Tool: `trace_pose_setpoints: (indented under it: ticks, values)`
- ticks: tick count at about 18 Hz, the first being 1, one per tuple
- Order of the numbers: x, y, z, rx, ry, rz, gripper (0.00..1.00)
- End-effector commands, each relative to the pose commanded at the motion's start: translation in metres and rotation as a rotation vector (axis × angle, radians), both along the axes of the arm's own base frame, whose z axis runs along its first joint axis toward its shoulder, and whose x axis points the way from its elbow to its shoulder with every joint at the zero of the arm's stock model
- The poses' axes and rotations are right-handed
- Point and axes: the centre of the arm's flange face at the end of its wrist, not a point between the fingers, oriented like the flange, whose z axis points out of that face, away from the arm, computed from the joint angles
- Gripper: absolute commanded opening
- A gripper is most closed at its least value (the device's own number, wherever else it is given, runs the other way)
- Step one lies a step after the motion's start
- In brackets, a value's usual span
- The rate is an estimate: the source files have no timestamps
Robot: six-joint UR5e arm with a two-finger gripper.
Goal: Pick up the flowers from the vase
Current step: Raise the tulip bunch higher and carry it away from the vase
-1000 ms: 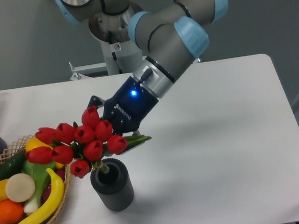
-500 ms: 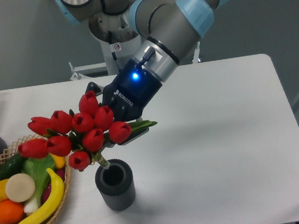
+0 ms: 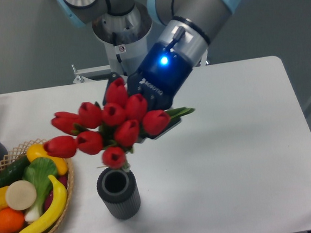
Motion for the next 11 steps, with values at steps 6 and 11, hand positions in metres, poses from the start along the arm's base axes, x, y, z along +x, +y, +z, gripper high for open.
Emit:
trace_pose_setpoints:
  ticks: [6,11]
  values:
    - [-0.031,-0.022,-0.009,0.004,0.034,0.039,0.47]
    - [-0.047,-0.036,-0.014,0.002,0.047,0.063,0.47]
